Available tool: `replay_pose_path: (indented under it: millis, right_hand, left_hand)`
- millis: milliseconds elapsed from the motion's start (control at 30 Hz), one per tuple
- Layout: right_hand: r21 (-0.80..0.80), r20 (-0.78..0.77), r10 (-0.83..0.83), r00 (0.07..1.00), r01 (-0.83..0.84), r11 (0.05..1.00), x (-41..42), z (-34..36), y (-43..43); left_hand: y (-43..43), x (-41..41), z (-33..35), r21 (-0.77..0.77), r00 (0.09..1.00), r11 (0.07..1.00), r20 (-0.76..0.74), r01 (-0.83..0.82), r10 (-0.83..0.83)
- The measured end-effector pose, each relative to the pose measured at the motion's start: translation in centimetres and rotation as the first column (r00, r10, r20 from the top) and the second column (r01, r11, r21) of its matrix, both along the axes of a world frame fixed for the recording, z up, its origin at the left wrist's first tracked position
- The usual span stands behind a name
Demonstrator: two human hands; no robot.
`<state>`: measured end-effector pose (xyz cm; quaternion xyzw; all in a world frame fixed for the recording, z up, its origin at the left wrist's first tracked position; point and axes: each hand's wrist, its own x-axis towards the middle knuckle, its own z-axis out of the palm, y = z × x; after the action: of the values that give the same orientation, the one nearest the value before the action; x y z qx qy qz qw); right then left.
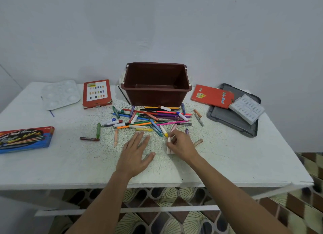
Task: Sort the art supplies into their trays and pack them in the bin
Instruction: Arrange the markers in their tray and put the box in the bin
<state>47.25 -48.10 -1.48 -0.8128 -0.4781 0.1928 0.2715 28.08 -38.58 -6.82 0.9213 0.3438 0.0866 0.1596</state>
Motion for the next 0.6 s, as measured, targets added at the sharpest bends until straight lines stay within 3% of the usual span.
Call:
replay_pose_path:
  millis: [600]
  right_hand:
    - [-0.063, 0.221, 0.024, 0.975, -0.01, 0.998, -1.7, -0.6, 0.2]
  left_hand:
    - [-0.1, -0.2, 0.0, 0.027, 1.0, 1.0, -0.005, -0.001, 0.001]
